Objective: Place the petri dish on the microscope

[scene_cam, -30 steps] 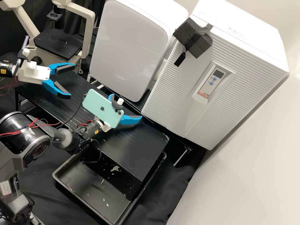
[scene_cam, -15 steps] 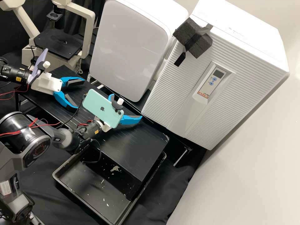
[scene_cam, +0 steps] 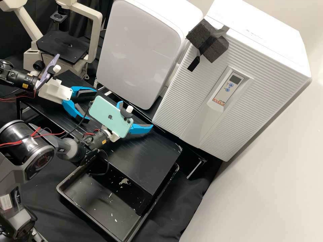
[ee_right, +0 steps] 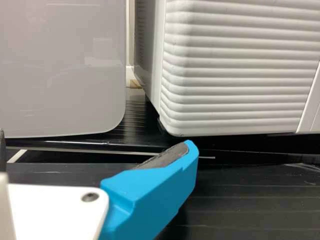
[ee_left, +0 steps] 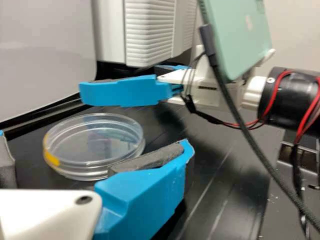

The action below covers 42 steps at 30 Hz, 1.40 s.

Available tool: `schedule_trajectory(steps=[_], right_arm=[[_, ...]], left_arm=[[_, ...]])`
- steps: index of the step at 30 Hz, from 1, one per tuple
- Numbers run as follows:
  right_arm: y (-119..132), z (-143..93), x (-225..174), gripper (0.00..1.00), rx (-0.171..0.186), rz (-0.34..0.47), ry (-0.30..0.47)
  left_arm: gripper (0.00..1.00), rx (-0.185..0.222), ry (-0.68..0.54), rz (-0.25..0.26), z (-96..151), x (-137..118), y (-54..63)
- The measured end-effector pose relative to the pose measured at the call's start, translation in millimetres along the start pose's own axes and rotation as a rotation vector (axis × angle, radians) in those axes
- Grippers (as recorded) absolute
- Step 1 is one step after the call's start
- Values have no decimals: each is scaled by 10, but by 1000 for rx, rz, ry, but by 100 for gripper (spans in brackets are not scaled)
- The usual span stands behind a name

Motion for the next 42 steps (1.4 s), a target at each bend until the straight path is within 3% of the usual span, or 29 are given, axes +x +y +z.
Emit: schedule_trajectory(steps=[13,17,20,42], right_arm=[[0,0,0,100,0,0,0],[0,0,0,100,0,0,0],[0,0,0,100,0,0,0],[0,0,0,100,0,0,0]], left_arm=[[100,31,1,-22,48,145,35],[100,42,-7,-38,32,202,-5],[100,17,-8,-46,27,249,-27],[100,22,5,-51,22,328,5]])
